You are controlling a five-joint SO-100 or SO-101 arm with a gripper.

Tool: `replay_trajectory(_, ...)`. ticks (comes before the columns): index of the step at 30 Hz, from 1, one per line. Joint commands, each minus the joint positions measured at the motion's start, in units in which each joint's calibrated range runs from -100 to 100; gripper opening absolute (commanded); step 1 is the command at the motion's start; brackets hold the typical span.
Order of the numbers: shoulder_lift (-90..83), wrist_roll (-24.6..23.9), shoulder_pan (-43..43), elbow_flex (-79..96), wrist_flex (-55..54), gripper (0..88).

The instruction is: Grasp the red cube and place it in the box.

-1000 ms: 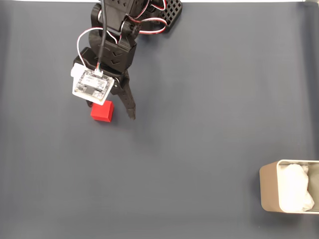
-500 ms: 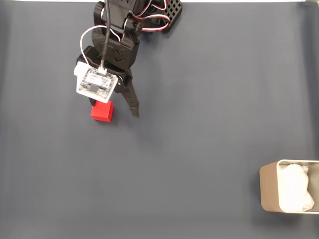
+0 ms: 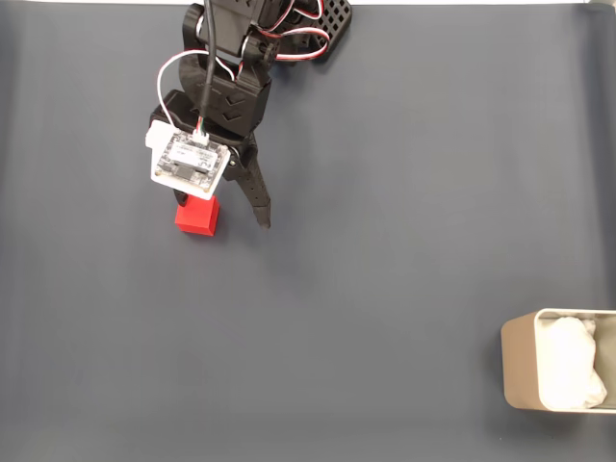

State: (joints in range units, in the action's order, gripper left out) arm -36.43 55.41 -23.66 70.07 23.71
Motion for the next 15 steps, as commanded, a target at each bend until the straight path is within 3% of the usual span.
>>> replay_trajectory(1,-1.44,-0.2,-1.48,-1.73,0.23,38.9)
replay_trajectory(15,0.56,-0.39,-5.17,-4.29,-0.18,38.9)
